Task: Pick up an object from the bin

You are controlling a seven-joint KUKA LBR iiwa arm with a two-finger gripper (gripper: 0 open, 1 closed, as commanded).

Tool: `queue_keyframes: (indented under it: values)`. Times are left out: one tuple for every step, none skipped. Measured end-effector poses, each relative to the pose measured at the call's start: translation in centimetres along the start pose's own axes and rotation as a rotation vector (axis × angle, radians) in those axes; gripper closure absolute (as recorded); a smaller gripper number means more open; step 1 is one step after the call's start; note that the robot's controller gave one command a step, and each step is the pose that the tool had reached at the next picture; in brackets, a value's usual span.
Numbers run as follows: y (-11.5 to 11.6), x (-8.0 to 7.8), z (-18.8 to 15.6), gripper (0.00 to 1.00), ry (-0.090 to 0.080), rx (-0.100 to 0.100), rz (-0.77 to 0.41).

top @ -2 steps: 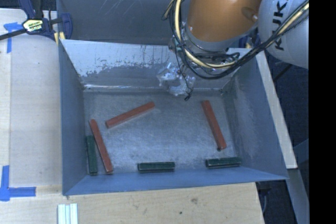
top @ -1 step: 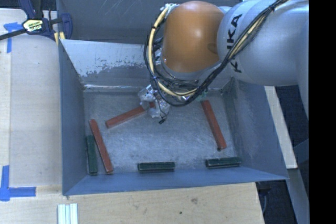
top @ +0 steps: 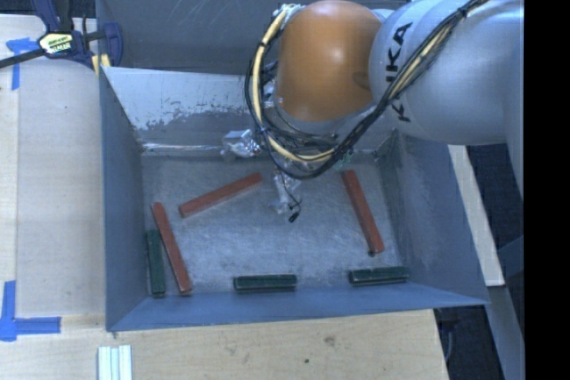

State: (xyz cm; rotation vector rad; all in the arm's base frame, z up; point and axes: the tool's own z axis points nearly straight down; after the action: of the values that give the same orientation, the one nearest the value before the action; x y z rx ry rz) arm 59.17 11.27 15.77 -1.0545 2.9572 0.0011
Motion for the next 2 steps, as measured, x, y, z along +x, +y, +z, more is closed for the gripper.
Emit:
queue_keyframes:
  values:
    - [4.8, -0.7, 3.4, 0.0, 0.002, -0.003, 0.115]
    - [4.8, -6.1, 8.9, 0.0, -0.001, -0.001, -0.201]
